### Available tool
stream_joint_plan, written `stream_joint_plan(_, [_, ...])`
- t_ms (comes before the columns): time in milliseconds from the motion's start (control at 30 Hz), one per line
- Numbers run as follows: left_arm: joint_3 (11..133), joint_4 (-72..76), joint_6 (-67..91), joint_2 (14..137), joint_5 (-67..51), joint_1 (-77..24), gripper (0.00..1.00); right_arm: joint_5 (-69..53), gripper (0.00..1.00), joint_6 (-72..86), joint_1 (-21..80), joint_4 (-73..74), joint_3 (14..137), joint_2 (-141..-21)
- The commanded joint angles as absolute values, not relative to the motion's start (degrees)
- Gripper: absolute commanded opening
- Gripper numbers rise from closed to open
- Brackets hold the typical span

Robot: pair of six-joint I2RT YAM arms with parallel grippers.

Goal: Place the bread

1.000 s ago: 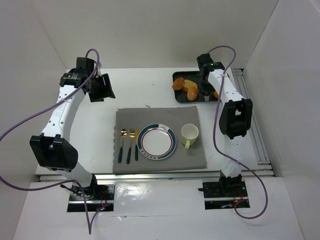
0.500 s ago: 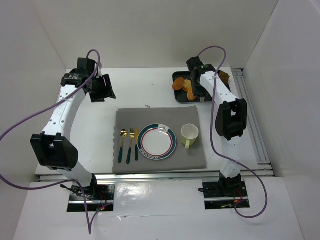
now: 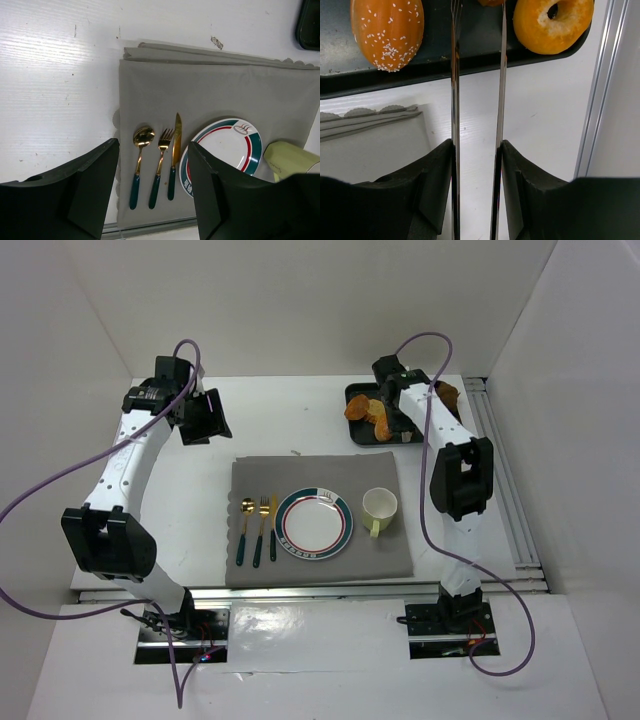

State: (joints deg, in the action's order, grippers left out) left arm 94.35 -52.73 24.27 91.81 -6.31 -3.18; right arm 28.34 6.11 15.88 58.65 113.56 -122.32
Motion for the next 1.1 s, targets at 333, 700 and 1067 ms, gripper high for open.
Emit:
stream_joint_plan(333, [93.43, -52.03, 24.79, 91.32, -6.77, -2.90, 0.70, 29.44, 0.47, 6.33, 15.12, 57.74, 114.96, -125.42])
stream_joint_plan(700, [93.43, -51.50, 24.79, 91.32, -7.29, -2.90, 0.70, 28.74, 0.14, 6.33, 15.12, 58.36, 114.96, -122.00])
stream_joint_plan(1067, [93.43, -51.50, 24.79, 90.79, -7.82, -2.90, 0.70, 29.44, 0.04, 8.17, 17.66, 61.25, 114.43, -116.20])
